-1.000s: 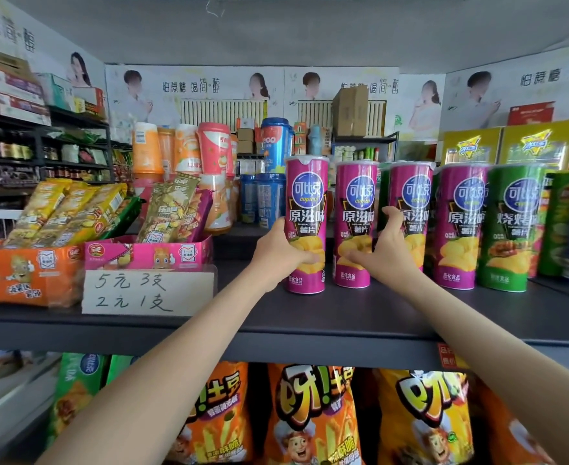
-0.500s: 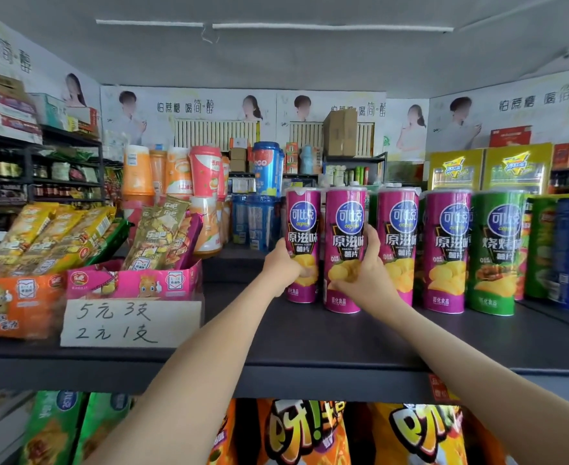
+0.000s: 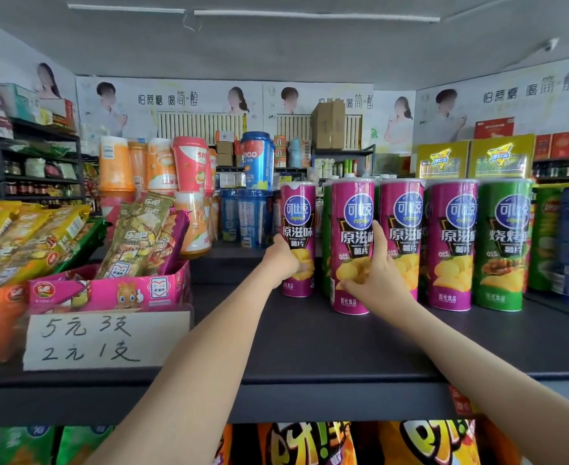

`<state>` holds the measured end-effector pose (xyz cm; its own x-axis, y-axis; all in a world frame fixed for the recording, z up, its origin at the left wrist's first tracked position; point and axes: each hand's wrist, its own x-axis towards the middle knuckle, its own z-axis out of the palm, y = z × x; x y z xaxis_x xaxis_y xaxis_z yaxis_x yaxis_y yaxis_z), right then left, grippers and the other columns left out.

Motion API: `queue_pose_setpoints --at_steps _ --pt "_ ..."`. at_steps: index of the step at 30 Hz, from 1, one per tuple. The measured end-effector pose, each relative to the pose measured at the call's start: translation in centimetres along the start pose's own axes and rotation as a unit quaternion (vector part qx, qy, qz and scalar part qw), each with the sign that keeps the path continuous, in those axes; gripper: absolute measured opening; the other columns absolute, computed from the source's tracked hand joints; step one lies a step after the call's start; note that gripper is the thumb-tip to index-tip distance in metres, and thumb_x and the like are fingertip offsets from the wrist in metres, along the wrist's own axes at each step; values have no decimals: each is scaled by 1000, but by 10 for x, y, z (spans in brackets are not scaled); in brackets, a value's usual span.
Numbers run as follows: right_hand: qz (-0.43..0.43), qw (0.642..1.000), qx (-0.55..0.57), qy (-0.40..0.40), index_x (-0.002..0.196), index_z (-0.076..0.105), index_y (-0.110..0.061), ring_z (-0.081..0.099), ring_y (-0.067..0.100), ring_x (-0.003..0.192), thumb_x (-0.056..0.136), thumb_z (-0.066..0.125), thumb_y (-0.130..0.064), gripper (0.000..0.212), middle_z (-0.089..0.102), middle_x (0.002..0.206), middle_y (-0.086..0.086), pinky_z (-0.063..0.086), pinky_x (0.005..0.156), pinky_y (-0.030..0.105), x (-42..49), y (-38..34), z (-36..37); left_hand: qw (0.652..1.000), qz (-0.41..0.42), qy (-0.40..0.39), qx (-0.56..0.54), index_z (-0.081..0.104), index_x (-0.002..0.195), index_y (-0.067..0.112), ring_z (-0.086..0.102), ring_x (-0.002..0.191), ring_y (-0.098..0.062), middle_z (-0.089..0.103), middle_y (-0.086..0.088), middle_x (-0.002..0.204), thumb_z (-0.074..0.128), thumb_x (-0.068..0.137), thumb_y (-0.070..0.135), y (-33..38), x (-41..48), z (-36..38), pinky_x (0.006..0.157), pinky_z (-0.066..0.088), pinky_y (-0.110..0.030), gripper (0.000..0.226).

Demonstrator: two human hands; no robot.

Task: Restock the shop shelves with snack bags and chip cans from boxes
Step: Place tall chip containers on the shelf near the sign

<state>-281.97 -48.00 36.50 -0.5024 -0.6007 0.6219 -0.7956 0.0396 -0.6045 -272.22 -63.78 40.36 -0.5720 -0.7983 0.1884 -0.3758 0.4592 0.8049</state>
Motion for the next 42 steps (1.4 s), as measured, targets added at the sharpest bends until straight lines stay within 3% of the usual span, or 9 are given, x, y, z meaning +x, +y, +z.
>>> queue_pose_setpoints --at_steps 10,16,21,23,26,29,34,37,42 --pt "-3 1000 -24 1 151 -14 -33 53 19 79 82 73 -13 112 44 111 8 44 77 29 -7 -8 0 999 -30 40 17 17 150 6 47 127 -31 42 -15 144 69 90 15 5 -10 3 101 44 -37 81" --pt "15 999 -27 -16 151 -14 -29 49 20 87 84 70 -13 109 46 120 17 39 79 30 -16 -20 -5 996 -24 74 45 41 135 4 53 102 -24 51 -14 131 60 94 14 9 -66 0 59 43 -25 46" --pt "-21 1000 -2 11 151 18 -10 44 35 121 89 64 -14 77 39 140 20 37 92 35 -46 -42 -26 992 47 117 29 48 134 7 55 116 -26 57 -11 130 59 95 17 10 -161 -1 87 46 -31 41" --pt "-75 997 8 23 140 36 -4 50 35 115 89 63 -12 58 47 129 19 38 92 35 -75 -54 -29 986 77 147 -10 52 132 12 57 113 -18 61 -3 124 58 96 18 6 -209 4 87 42 -20 37" --pt "-155 986 60 -5 126 52 -3 52 22 101 88 63 -9 40 53 111 10 31 82 18 -136 -68 -22 966 74 242 -50 61 121 17 58 97 -5 65 6 106 57 95 17 -13 -281 12 75 35 -4 26" --pt "-213 970 95 -66 121 56 -3 53 20 102 88 62 -6 33 55 108 8 32 84 20 -200 -75 -3 939 7 335 -82 64 110 19 63 89 -10 62 9 91 57 94 14 -53 -348 19 74 42 -12 18" --pt "-235 945 159 -163 118 55 2 51 27 106 87 62 -3 32 55 109 16 36 88 25 -305 -92 57 923 -189 326 -78 55 116 24 59 83 -8 57 17 84 57 94 16 -160 -450 29 61 38 -3 23" --pt "-188 921 170 -297 118 56 4 52 36 112 85 64 -3 35 55 114 19 34 89 26 -371 -105 108 887 -302 331 -108 54 115 21 63 89 -21 65 -1 94 58 93 15 -224 -511 32 69 45 -22 24" --pt "-146 849 152 -485 128 52 -6 48 25 119 92 61 -13 38 53 123 11 29 85 14 -479 -126 192 808 -467 345 -101 56 125 14 58 109 -25 65 -8 117 60 92 18 -326 -615 28 81 39 -27 33"
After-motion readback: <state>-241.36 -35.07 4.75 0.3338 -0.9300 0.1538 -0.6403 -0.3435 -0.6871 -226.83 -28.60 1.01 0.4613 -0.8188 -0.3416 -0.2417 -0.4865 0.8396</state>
